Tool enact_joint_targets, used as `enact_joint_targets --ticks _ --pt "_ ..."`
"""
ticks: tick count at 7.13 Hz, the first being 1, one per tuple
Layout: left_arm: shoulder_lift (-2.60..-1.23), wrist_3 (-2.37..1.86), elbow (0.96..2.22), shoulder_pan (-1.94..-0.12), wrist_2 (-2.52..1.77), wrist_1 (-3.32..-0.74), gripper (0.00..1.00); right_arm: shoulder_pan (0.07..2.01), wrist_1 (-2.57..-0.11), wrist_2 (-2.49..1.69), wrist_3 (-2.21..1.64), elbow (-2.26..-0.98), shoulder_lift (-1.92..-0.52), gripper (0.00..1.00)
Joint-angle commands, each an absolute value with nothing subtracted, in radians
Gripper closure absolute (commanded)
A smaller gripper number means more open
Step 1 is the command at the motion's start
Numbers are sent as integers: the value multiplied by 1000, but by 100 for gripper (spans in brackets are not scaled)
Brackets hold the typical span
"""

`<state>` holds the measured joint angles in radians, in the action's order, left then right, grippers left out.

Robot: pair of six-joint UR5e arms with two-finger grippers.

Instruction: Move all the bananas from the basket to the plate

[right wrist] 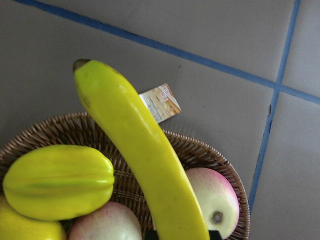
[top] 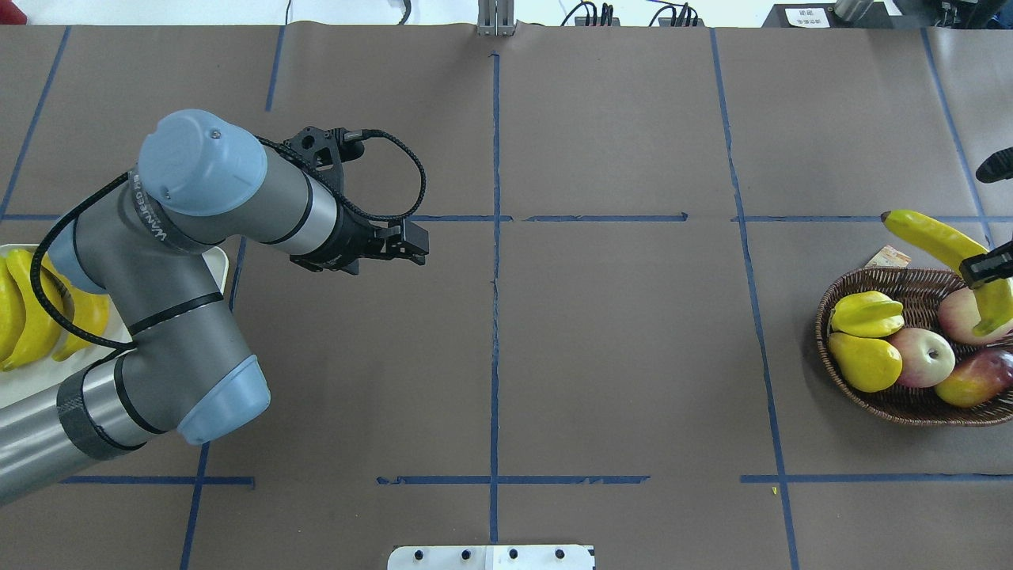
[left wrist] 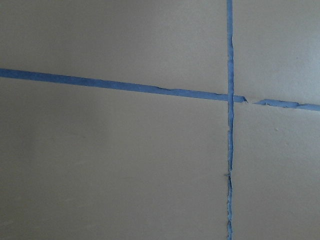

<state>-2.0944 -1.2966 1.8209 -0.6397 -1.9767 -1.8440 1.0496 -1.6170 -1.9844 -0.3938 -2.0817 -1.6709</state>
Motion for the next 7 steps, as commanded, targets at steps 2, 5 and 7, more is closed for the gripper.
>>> enact_joint_targets --ticks 2,5,7 --pt "-2100 -1351 1838 -640 -1980 -1848 2 1013 -1618 -2019 -584 -2085 -1505 95" --pt "-2117 -1631 1853 -640 -1980 -1983 2 875 -1620 -1955 -829 -2083 -1355 95" --pt "-2129 -1689 1850 -658 -1961 -2024 2 799 -1614 -1950 -895 -2054 -1242 95"
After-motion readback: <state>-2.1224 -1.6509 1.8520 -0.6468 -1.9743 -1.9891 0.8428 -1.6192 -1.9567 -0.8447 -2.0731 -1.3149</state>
